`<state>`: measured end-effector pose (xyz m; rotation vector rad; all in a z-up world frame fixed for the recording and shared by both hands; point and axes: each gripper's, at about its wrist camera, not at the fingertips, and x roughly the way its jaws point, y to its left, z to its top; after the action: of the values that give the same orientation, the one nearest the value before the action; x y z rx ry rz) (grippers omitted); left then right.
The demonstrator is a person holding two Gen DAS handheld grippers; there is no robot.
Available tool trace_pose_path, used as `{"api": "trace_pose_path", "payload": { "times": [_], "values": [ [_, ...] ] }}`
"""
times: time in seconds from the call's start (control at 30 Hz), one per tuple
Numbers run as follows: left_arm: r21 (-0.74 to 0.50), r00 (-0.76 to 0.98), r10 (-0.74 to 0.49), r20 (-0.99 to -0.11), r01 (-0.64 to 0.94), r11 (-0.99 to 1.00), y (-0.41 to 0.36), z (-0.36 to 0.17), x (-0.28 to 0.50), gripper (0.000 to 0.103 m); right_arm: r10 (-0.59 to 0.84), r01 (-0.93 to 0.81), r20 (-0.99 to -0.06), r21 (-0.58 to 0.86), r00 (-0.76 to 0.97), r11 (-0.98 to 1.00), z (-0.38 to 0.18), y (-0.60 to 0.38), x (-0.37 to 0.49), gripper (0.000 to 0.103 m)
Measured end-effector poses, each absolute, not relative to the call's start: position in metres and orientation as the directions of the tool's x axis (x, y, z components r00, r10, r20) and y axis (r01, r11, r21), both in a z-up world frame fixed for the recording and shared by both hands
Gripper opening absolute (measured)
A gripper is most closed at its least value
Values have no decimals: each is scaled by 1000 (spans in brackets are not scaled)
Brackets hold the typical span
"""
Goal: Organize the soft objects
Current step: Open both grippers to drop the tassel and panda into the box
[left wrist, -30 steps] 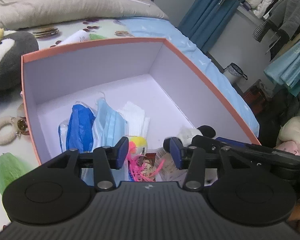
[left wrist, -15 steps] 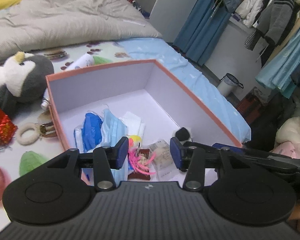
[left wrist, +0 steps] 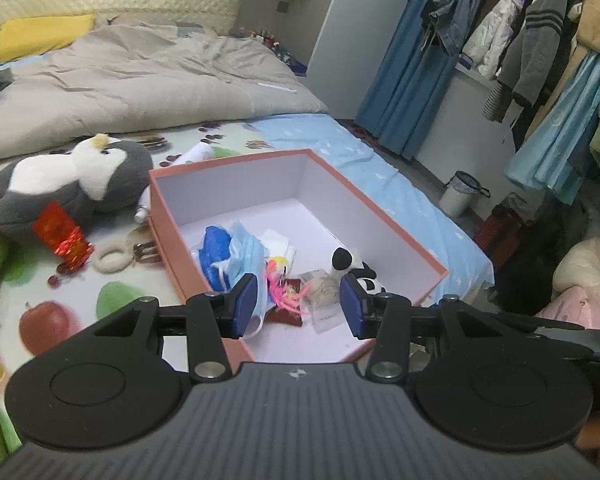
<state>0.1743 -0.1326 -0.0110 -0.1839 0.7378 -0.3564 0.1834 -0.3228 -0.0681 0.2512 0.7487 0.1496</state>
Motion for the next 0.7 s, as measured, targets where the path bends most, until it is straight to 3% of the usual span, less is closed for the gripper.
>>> {"api": "trace_pose_path", "payload": {
  "times": [0.37,0.5,0.7],
  "values": [
    [-244,737,-314,-598,207,948,-103,11,104,52,260,-103,-642,272,721,957,-55,-300,137,62],
    [-230,745,-306,-593,207,951,-93,12,87,52,229,-128,-658,198,717,972,-58,-281,127,62],
    [-221,756,-275,-595,175,960,-75,6,59,52,283,-170,-658,232,698,958,-63,-268,115,62]
  ]
}}
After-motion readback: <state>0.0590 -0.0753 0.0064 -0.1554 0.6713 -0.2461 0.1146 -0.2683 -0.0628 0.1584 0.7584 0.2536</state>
